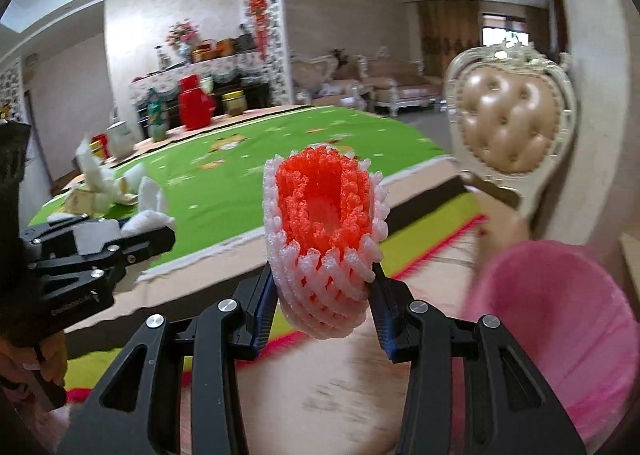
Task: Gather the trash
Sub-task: 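Carry tissue and orange sleeve to the pink bin and open both tools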
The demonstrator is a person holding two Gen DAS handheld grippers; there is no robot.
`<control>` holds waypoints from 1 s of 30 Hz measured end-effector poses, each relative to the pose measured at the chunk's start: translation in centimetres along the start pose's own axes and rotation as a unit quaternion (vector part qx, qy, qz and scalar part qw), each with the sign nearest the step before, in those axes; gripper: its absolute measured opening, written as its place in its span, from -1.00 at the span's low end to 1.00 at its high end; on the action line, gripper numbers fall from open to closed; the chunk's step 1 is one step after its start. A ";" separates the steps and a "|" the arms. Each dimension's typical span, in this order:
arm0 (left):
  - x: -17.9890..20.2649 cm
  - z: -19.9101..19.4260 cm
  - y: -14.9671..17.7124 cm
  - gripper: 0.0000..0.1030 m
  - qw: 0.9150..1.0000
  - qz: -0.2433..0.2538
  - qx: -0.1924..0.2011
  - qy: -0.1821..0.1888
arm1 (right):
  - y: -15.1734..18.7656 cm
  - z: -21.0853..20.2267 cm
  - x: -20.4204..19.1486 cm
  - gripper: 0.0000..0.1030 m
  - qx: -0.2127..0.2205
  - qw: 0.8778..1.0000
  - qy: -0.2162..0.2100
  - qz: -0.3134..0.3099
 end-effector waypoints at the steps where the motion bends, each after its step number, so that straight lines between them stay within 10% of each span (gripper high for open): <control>1: 1.0 0.2 -0.4 -0.41 1.000 0.006 0.003 0.010 | 0.1 -0.4 0.7 -0.19 0.002 1.000 0.009 0.003; 12: 13.8 4.8 -4.3 -0.38 0.986 0.045 -0.003 0.158 | 2.8 -7.3 14.5 -0.16 0.014 0.983 0.165 0.084; 21: 22.8 8.4 -5.3 -0.33 0.972 0.072 -0.023 0.223 | 6.1 -7.6 20.4 -0.05 -0.013 0.972 0.196 0.128; 25: 24.6 10.1 -5.2 0.53 0.970 0.081 -0.032 0.225 | 6.8 -6.7 21.5 0.30 -0.029 0.972 0.194 0.130; 30: 22.1 10.4 -4.9 0.74 0.978 0.067 -0.029 0.194 | 7.0 -7.2 21.6 0.49 -0.028 0.972 0.200 0.118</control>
Point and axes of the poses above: each gripper's, at about its wrist camera, not at the fingertips, and z roughly the way its jaws point, x to its right, y to its underside, the point moved 6 cm from there along z, roughly the way its jaws point, and after that the axes turned 2 degrees about -y, right-handed, at the moved point
